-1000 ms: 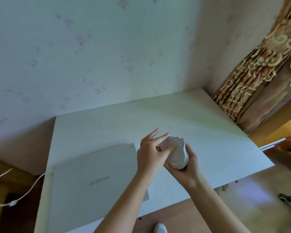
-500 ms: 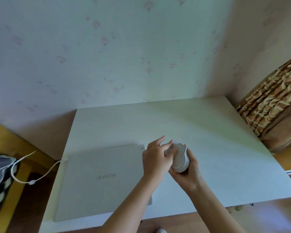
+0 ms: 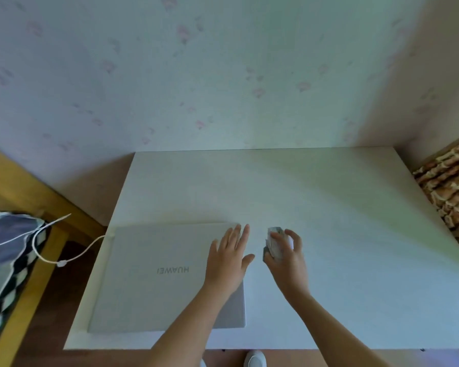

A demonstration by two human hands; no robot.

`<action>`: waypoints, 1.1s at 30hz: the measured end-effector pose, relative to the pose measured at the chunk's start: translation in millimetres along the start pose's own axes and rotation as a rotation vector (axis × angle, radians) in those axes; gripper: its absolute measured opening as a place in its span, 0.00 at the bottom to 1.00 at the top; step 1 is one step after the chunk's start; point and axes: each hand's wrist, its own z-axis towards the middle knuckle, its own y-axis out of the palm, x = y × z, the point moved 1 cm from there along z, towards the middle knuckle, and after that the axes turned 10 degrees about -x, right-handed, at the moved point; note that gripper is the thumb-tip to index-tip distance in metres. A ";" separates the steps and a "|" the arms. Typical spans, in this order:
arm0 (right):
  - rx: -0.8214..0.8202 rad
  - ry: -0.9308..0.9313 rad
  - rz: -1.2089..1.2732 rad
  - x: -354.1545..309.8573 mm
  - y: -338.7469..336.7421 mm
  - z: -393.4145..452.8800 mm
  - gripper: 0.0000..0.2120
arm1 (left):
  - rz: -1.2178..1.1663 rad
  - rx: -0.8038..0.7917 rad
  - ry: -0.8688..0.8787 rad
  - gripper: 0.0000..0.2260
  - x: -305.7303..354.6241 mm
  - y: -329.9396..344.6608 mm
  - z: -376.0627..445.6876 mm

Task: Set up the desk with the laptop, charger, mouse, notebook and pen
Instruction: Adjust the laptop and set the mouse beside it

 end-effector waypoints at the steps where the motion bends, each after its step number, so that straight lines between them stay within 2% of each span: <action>1: -0.018 -0.030 -0.158 10.3 7.5 2.1 0.18 | 0.024 -0.022 -0.018 0.28 -5.0 5.0 -1.7; 3: -0.048 -0.091 -0.354 27.6 18.2 4.8 0.20 | 0.066 -0.069 -0.038 0.26 -12.8 14.7 -3.4; 5: -0.094 -0.116 -0.429 38.5 24.9 7.0 0.22 | 0.102 -0.123 -0.044 0.26 -18.5 21.9 -2.3; 9: -0.172 -0.139 -0.445 49.2 36.5 7.0 0.24 | 0.172 -0.195 -0.082 0.25 -28.8 33.4 3.9; 13: -0.169 -0.139 -0.433 53.3 41.2 10.5 0.24 | 0.150 -0.249 -0.067 0.26 -34.2 39.6 6.8; 23: -0.142 -0.131 -0.430 50.5 45.2 12.6 0.20 | 0.147 -0.234 -0.102 0.26 -34.9 47.9 4.8; 27: -0.181 -0.167 -0.526 50.6 34.9 15.9 0.19 | 0.132 -0.247 -0.113 0.26 -31.4 40.6 5.2; 33: -0.259 -0.102 -0.496 30.8 6.5 14.8 0.25 | 0.067 -0.163 -0.107 0.21 -21.7 7.1 10.4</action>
